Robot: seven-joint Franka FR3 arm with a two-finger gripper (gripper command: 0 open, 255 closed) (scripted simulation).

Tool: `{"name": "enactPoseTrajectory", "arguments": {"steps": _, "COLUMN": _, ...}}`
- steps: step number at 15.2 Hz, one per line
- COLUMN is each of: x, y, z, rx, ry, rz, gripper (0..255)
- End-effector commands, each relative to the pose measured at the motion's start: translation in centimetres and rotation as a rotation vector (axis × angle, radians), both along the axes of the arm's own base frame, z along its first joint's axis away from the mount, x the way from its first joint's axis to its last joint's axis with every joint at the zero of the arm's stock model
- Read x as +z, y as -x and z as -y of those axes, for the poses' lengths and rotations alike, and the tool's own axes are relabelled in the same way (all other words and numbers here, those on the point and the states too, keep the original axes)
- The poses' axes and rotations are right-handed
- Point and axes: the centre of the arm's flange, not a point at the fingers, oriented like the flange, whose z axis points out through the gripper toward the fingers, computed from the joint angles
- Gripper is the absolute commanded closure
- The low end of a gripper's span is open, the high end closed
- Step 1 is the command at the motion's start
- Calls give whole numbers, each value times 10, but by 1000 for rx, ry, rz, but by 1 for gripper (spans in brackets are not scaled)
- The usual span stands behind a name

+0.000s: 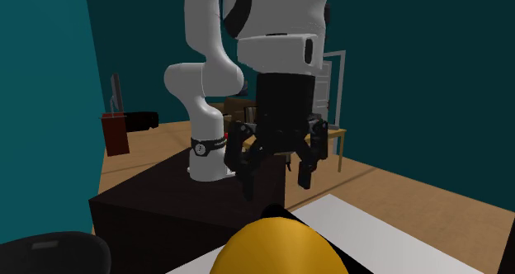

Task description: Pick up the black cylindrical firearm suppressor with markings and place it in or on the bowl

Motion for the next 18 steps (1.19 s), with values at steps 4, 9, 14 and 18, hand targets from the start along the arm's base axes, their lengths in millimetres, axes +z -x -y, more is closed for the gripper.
{"name": "enactPoseTrajectory", "arguments": {"steps": 4, "x": -35, "y": 10, "z": -38, "rx": 71, "ry": -1, "rz": 5, "gripper": 0}}
{"name": "enactPoseTrajectory", "arguments": {"steps": 9, "x": -61, "y": 8, "z": -37, "rx": 71, "ry": -1, "rz": 5, "gripper": 0}}
{"name": "enactPoseTrajectory", "arguments": {"steps": 14, "x": -69, "y": 7, "z": -37, "rx": 71, "ry": -1, "rz": 5, "gripper": 0}}
{"name": "enactPoseTrajectory", "arguments": {"steps": 18, "x": -69, "y": 7, "z": -37, "rx": 71, "ry": -1, "rz": 5, "gripper": 0}}
